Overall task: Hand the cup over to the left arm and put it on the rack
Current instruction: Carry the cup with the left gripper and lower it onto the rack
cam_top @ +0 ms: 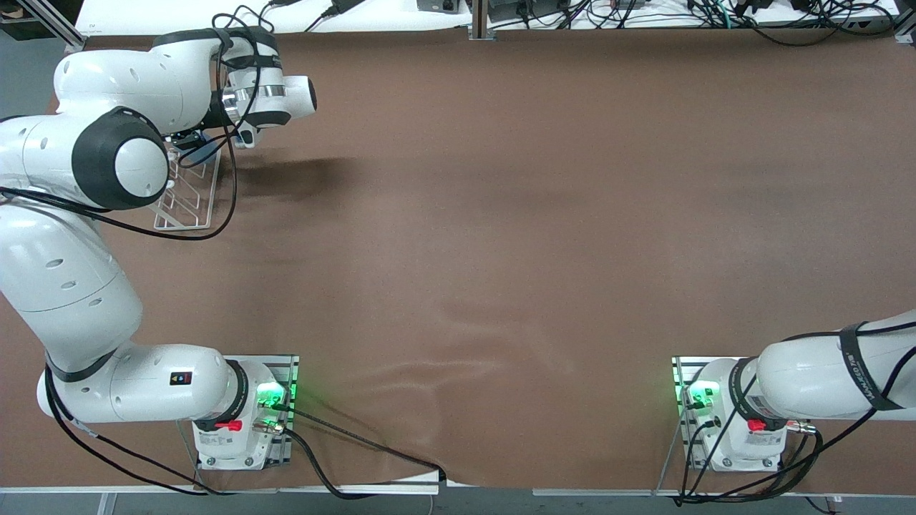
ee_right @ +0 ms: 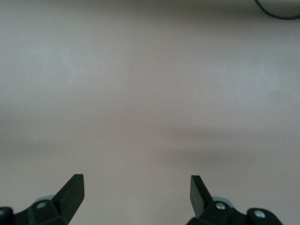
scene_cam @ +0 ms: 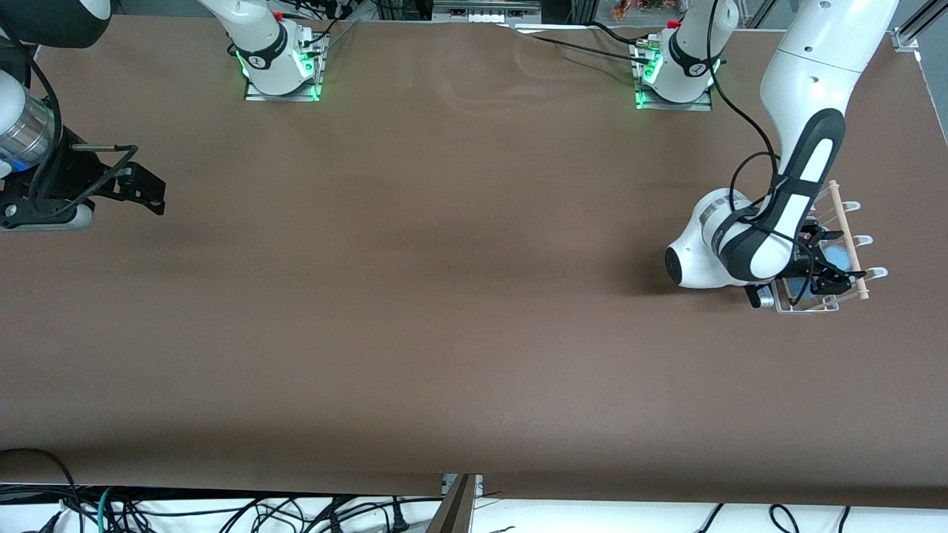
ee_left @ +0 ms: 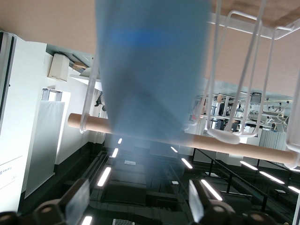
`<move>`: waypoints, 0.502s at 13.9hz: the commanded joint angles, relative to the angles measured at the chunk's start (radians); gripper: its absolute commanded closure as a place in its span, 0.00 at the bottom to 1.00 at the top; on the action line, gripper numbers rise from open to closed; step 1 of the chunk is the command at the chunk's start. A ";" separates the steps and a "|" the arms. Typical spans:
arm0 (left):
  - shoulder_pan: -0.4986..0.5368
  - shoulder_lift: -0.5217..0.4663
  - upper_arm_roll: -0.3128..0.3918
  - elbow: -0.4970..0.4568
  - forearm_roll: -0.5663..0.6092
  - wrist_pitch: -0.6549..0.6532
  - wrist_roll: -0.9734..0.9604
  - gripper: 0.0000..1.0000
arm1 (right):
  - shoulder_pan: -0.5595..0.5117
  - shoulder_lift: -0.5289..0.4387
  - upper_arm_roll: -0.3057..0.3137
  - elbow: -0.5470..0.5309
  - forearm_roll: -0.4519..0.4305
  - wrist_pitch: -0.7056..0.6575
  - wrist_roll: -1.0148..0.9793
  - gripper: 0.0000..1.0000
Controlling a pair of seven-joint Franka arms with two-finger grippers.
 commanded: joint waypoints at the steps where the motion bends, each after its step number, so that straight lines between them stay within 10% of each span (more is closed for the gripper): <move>1: 0.006 -0.002 -0.003 -0.004 0.032 0.005 -0.008 0.00 | -0.008 -0.014 0.004 -0.014 0.008 0.006 -0.015 0.00; 7: 0.016 -0.016 -0.008 0.028 -0.013 0.001 -0.013 0.00 | -0.010 -0.014 0.002 -0.014 0.008 0.006 -0.015 0.00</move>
